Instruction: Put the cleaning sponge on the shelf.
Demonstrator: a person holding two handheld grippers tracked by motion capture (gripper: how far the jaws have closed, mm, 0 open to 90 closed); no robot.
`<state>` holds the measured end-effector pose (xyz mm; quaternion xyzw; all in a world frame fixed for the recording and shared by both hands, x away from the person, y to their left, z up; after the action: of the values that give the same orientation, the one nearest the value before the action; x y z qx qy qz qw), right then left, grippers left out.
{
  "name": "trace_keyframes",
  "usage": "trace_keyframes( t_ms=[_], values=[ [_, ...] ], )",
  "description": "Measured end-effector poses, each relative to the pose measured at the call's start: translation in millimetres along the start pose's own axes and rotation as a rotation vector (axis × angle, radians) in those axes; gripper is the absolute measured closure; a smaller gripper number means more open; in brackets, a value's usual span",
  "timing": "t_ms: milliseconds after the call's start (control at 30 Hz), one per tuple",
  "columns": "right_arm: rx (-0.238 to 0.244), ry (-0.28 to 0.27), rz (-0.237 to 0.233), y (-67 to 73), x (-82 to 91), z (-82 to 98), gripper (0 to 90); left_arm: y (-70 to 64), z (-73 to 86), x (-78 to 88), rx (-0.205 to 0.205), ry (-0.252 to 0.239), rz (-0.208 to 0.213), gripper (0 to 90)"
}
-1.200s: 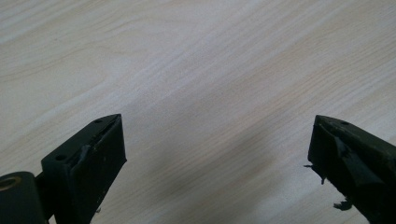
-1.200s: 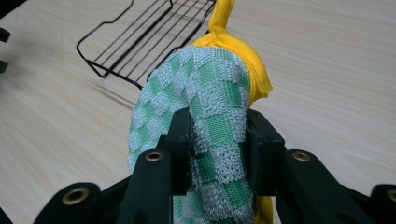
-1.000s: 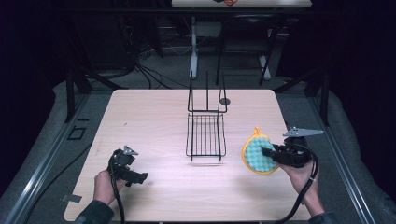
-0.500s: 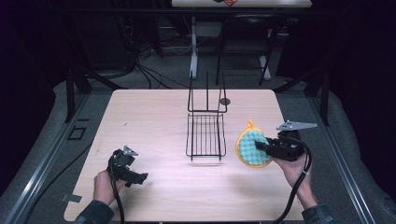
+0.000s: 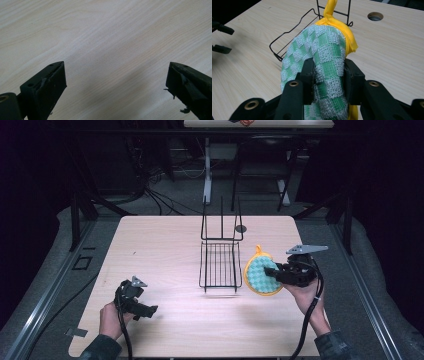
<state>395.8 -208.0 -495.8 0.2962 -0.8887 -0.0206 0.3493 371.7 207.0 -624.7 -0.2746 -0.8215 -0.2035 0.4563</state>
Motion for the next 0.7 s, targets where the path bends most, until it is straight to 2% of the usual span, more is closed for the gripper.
trace_keyframes(
  t_ms=[433,700],
  values=[
    [0.042,0.007,-0.019,16.5,-12.7,-15.4,65.8,-0.7,-1.6,1.2,-0.001,-0.012,0.001,3.1],
    [0.047,0.018,-0.034,24.4,-25.1,-21.6,65.7,-0.6,-1.0,0.7,-0.004,-0.009,0.004,3.2]
  ],
)
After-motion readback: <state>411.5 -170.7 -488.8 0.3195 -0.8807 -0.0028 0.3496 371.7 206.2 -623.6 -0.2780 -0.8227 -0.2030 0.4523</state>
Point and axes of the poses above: each handheld gripper's, and its own axes: x roughly backward along the jaws, z roughly out of its underside, y roughly to its left, the point moved 9 cm from there along -x, roughly forward along the jaws, and after that the axes turned 6 degrees about -x, right-handed, at the moved point
